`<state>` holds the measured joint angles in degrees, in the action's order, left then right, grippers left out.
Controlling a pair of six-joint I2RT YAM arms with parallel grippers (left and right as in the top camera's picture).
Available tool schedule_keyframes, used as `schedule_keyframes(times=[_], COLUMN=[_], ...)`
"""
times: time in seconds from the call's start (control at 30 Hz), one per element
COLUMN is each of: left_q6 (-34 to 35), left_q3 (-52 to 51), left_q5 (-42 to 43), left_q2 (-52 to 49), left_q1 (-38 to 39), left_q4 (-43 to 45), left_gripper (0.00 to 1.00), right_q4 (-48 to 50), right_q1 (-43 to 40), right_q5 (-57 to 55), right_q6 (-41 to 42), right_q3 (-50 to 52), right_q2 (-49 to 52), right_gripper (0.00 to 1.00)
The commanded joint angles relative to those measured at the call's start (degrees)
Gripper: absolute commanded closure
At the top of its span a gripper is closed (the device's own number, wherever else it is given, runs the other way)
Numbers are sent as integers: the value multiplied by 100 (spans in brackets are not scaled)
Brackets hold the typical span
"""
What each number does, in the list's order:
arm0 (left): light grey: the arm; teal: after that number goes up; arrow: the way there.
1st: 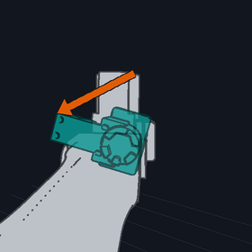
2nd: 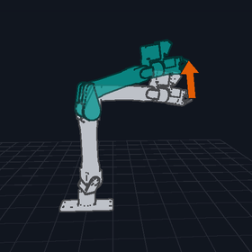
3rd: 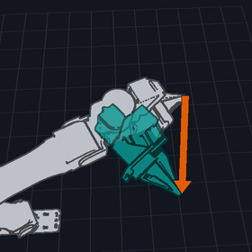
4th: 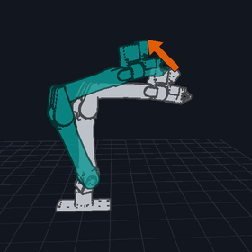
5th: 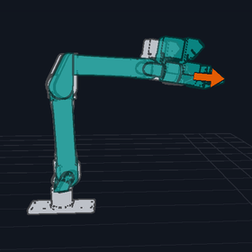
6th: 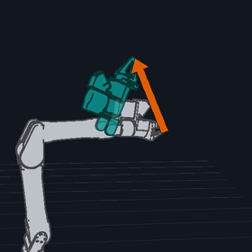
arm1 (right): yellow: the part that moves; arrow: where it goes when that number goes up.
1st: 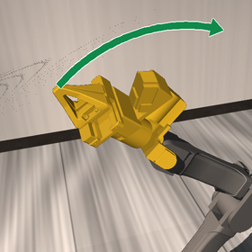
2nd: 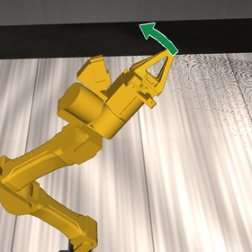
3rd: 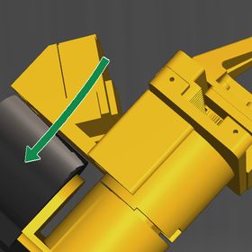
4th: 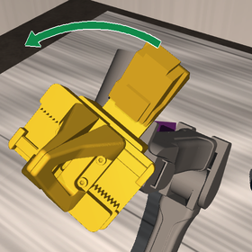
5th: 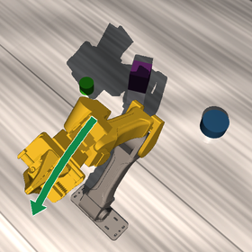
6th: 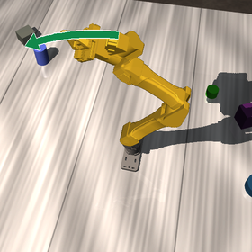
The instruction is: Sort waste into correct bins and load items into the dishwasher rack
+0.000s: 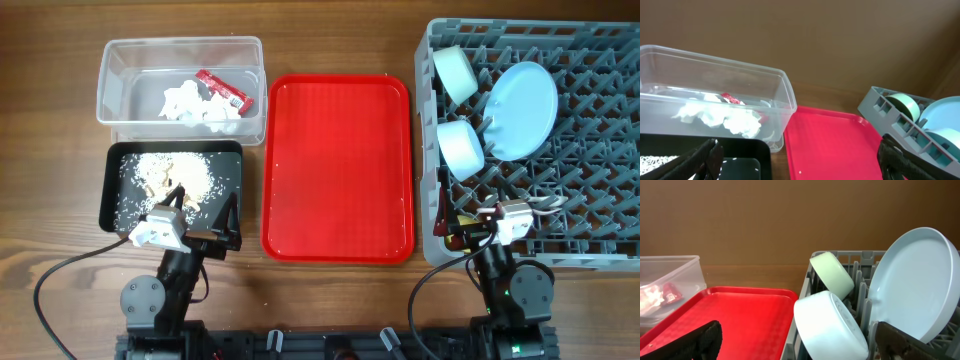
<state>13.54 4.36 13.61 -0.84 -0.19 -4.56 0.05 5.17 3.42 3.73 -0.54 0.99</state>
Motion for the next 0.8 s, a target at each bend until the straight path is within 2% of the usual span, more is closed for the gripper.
schedule_keyframes(times=[0.0, 0.77], left_q6=[-114, -116], left_q3=[-295, -404], left_q5=[28, -13], left_q2=[70, 68], left_q1=[-31, -31], left_q4=[308, 138], left_gripper=[0, 0], right_q4=[20, 20], right_q1=[24, 24], right_q5=[87, 87], right_q6=[-70, -72], right_q3=[24, 24], right_q2=[-72, -72], right_gripper=[0, 0])
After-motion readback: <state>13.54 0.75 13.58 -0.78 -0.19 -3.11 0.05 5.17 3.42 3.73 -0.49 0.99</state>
